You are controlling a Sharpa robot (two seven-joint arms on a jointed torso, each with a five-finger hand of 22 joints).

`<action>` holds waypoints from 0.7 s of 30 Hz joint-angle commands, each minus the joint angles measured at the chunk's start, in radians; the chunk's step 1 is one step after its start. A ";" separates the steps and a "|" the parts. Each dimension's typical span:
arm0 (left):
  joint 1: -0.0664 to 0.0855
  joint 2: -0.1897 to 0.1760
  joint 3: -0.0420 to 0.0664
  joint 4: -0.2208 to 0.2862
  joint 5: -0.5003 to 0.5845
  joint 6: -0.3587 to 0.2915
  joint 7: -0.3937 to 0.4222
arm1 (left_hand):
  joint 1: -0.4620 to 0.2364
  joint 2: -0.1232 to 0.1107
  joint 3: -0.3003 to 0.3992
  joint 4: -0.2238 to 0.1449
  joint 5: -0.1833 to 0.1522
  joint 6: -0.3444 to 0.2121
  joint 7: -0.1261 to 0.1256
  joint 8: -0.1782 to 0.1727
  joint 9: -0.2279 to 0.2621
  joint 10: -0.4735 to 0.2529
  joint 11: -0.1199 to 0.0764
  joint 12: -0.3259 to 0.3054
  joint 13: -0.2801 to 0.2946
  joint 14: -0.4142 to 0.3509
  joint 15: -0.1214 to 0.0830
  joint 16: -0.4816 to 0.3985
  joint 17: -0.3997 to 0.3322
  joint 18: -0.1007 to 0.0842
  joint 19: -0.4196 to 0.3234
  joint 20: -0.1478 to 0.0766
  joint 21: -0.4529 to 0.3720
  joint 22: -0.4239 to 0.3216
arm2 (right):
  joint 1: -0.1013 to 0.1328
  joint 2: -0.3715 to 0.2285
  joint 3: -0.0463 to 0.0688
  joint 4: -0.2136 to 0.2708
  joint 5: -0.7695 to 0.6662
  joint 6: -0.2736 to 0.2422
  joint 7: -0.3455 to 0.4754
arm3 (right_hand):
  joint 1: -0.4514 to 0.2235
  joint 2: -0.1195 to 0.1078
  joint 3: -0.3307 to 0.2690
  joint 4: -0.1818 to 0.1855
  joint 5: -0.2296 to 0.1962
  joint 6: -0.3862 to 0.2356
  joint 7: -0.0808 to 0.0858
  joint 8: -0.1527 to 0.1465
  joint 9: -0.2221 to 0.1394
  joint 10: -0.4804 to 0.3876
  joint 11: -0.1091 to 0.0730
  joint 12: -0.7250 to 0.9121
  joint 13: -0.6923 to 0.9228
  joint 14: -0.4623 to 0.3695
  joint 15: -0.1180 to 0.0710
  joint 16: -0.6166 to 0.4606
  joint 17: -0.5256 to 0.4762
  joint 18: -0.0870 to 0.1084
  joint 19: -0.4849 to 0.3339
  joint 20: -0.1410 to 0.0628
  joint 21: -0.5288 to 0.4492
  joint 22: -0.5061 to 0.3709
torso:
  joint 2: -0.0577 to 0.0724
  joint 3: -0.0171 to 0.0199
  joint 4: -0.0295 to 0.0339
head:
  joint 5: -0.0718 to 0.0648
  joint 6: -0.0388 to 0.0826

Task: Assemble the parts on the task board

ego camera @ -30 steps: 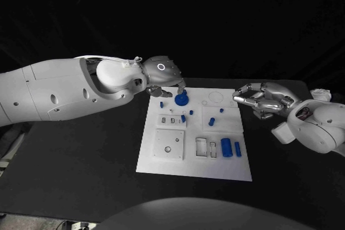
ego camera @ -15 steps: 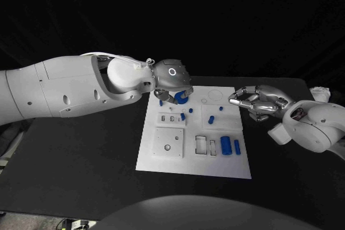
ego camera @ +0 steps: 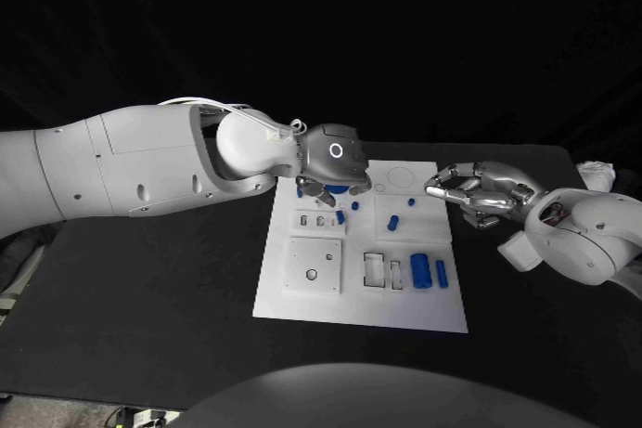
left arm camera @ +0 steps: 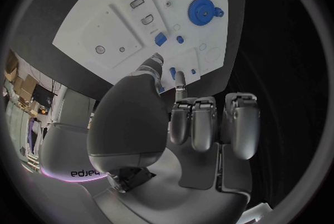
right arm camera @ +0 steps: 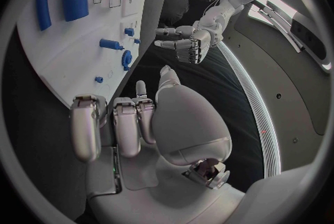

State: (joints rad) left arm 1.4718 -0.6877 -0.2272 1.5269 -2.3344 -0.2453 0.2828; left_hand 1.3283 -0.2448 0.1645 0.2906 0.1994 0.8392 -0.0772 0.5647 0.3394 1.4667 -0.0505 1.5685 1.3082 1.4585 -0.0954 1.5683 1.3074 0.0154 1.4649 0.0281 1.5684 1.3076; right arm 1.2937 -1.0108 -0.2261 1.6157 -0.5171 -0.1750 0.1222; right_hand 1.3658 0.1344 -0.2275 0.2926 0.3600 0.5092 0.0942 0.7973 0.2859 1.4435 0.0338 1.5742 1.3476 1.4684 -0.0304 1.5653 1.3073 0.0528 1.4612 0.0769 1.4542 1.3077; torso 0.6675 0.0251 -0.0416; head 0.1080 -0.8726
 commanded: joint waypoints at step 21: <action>-0.033 0.033 -0.002 -0.068 -0.105 -0.060 0.104 | 0.048 -0.001 0.021 0.000 -0.010 0.007 -0.021 -0.099 -0.008 0.104 0.006 0.002 0.263 0.112 0.013 0.002 0.263 -0.015 0.106 0.001 0.002 0.263 | -0.005 0.004 0.000 0.000 -0.004 0.016 -0.016 | 0.002 0.006 -0.014 -0.008 0.007 -0.002 0.005 0.007 -0.002 0.127 -0.015 -0.003 0.223 0.102 0.000 0.006 0.264 -0.016 -0.002 0.006 -0.005 0.215 | 0.001 -0.0007 -0.0002 | -0.001 0.000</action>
State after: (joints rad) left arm 1.4409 -0.6578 -0.2293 1.4617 -2.4214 -0.2888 0.3689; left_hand 1.3748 -0.2513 0.1799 0.2894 0.1865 0.8389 -0.0968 0.4714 0.3336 1.4668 -0.0504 1.5685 1.3080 1.4660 -0.0878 1.5683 1.3081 0.0152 1.4649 0.0282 1.5684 1.3074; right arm 1.2893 -1.0077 -0.2260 1.6152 -0.5172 -0.1749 0.1090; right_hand 1.3600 0.1400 -0.2358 0.2843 0.3661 0.5092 0.0942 0.8013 0.2845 1.4342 0.0430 1.5628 1.4707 1.4686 -0.0301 1.5653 1.3079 0.0529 1.4612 0.0770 1.4542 1.3075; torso 0.6683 0.0251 -0.0416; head 0.1069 -0.8727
